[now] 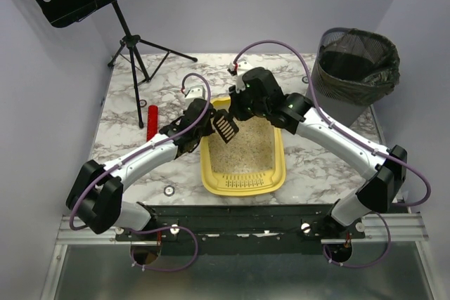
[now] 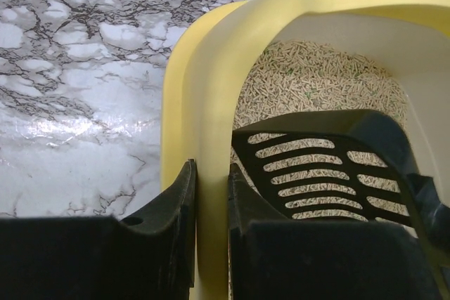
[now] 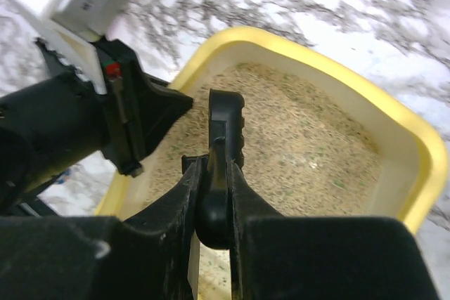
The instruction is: Clean the litter box
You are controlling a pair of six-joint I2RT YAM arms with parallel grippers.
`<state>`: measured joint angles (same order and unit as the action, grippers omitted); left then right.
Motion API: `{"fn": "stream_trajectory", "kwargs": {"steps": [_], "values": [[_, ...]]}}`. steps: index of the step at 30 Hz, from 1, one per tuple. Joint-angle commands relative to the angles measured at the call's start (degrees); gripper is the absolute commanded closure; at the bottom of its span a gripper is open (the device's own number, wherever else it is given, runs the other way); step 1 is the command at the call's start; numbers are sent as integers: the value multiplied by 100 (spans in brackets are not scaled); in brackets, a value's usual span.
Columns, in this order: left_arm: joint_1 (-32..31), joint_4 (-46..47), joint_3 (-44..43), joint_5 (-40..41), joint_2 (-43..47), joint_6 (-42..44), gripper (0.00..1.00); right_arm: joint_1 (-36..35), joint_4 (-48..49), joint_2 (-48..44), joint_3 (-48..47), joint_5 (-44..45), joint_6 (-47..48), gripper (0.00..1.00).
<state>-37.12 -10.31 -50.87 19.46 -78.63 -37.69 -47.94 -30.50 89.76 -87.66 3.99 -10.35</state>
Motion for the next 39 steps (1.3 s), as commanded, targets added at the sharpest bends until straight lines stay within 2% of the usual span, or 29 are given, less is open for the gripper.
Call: {"fn": "stream_trajectory", "kwargs": {"steps": [1, 2, 5, 15, 23, 28, 35, 39], "values": [[-32, -253, 122, -1041, -425, -441, 100, -22, -735, 51, 3, 1365, -133, 100], [-40, -261, 104, -1032, -442, -432, 100, -13, -851, 33, 3, 1733, -195, 100], [-23, -367, 43, -953, -469, -449, 100, -13, -1317, -28, 56, 2087, -415, 99], [-23, -560, 68, -856, -293, -476, 100, -13, -2557, -81, 372, 2695, -1653, 100], [-23, -595, 69, -900, -92, -291, 100, 30, -1539, 174, 811, 1764, -2961, 99], [-32, -578, 95, -971, 49, -177, 100, 92, -1099, 191, 1040, 1860, -3816, 100], [-32, -622, 95, -944, 85, -45, 100, 110, -923, 174, 1180, 2360, -3931, 100], [-32, -613, 95, -953, 85, 7, 100, 154, -914, 200, 1452, 2229, -4264, 99]]}}
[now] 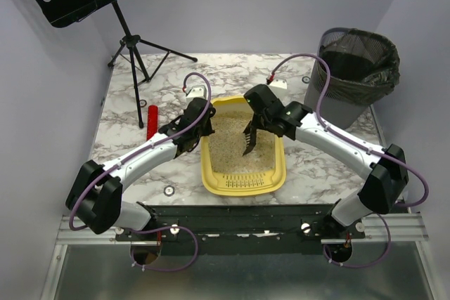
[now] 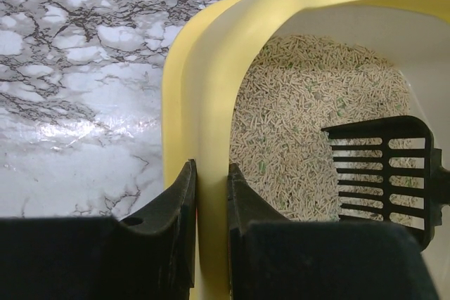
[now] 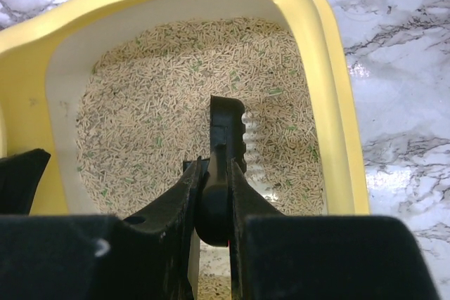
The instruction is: Clean the litter box
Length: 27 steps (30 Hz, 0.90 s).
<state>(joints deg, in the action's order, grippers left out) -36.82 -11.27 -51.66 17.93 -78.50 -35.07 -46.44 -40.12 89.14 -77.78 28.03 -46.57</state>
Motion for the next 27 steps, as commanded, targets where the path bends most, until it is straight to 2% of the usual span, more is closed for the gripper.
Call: {"fn": "stream_trajectory", "kwargs": {"steps": [1, 5, 11, 19, 27], "values": [[-62, -517, 174, -809, 63, -237, 100, 3, 48, 279, 526, -158, -791, 100], [-62, -499, 174, -835, 89, -211, 100, 3, 22, 279, 816, -105, -1730, 100], [-62, -482, 200, -923, 124, -255, 100, -6, 126, 226, 1211, 80, -2628, 99], [-62, -385, 77, -1195, 63, -272, 100, -41, 1724, 375, 1862, -368, -2796, 100], [-71, -279, -309, -1503, -17, -255, 100, -146, 2543, 481, 2302, -167, -3376, 100]]}}
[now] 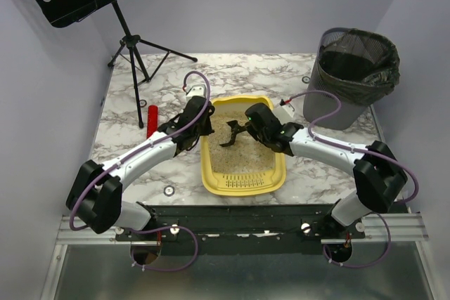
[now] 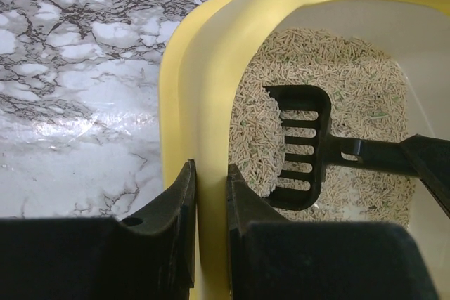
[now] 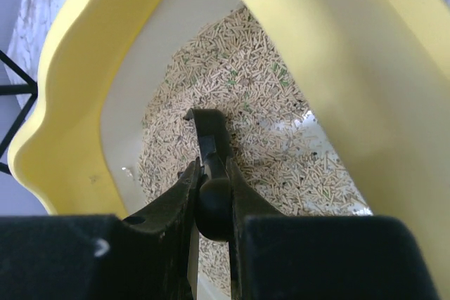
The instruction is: Clean the litter box
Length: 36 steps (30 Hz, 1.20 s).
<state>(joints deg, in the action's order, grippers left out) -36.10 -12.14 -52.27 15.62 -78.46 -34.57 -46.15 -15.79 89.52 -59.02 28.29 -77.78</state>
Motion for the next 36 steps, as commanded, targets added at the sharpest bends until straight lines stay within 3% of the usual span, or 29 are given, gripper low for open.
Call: {"fn": "stream_trajectory", "kwargs": {"steps": [1, 10, 20, 32, 36], "values": [[-135, -192, -275, -1280, -3, -296, 100, -184, 329, 453, 470, -140, -290, 100], [-152, -622, -705, -1316, 173, -208, 100, -193, 1165, 647, 277, 202, -352, 100], [-82, -1932, -1610, -68, 155, -121, 100, -201, 1877, 32, 874, 334, -510, 99], [393, -2056, -1558, 47, -126, -744, 100, -175, 2326, -927, 1306, 625, -450, 100], [419, -1932, -1488, 82, -65, -780, 100, -166, 3177, -945, 1656, 449, -185, 99]]}}
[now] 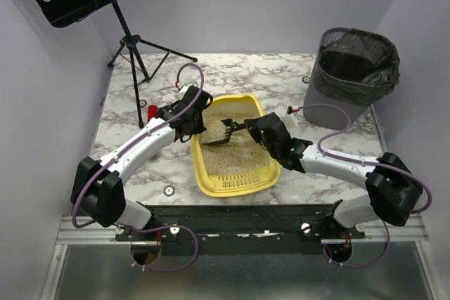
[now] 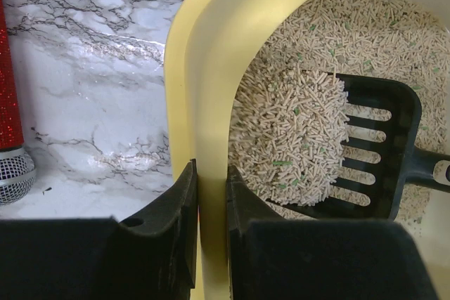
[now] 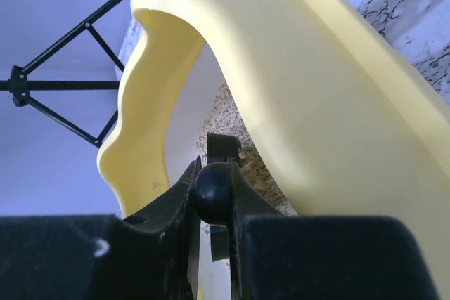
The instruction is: Clean the litter box
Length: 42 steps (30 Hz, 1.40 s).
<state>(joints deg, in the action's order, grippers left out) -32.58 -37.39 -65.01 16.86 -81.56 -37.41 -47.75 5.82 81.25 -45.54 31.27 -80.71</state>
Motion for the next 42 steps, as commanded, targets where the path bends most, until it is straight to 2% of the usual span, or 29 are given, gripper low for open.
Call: {"fn": "stream_trajectory", "kwargs": {"steps": [1, 6, 13, 20, 31, 36, 42], "values": [[76, 583, -213, -34, 246, -522, 100, -7, 1226, -136, 413, 99, 125, 100], [103, 548, -179, -43, 237, -610, 100, -7, 1386, -390, 563, 169, 284, 100], [216, 697, 67, -192, 281, -680, 100, 11, 2246, -891, 1170, 293, 318, 100], [340, 882, 296, -631, 307, -829, 100, 11, 2265, -1436, 1407, 670, 345, 100], [366, 1347, 770, -999, 474, -891, 100, 64, 2678, -2517, 2286, 784, 55, 100], [366, 2137, 1333, -1492, 755, -926, 100, 108, 3003, -2685, 2515, 644, -155, 99], [375, 2209, 1377, -1580, 773, -900, 100, 134, 3425, -2536, 2515, 715, -489, 100]]}}
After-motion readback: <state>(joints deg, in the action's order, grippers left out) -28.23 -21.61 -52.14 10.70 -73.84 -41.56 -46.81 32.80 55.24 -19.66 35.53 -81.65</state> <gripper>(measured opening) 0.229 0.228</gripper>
